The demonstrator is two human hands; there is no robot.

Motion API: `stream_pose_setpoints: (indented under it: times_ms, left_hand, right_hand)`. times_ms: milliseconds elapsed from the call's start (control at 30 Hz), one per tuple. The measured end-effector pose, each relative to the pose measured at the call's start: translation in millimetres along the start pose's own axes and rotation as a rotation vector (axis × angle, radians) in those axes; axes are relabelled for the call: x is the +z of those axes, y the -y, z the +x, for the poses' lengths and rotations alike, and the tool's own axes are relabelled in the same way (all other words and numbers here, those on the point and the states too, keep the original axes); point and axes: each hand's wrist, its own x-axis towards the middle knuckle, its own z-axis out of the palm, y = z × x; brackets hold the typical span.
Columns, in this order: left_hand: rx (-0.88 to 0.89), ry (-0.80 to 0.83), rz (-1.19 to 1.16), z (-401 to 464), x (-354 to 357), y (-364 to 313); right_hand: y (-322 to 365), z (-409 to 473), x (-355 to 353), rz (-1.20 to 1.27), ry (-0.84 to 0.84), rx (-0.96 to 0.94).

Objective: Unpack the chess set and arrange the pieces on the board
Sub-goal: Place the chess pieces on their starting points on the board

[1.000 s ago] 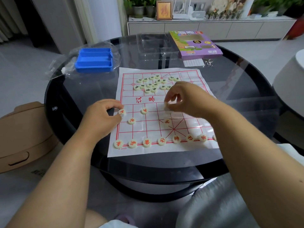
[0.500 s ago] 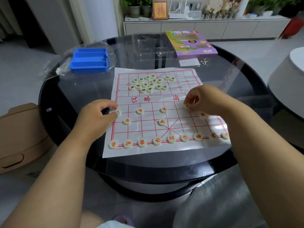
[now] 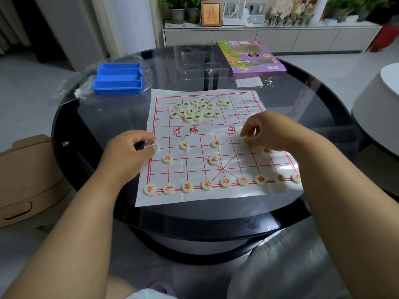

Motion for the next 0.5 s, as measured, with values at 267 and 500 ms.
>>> stream_pose_setpoints:
  times_ms: [267,500]
  left_hand:
    - [0.000,0.004,-0.017,-1,-1,-2]
    - [0.006,0.004,-0.024,-2,-2,-3]
  right_hand:
    - [32,-11,-3,0.097,-0.088,-0.154]
    - [45,-13,9,0.043,0.089,-0.176]
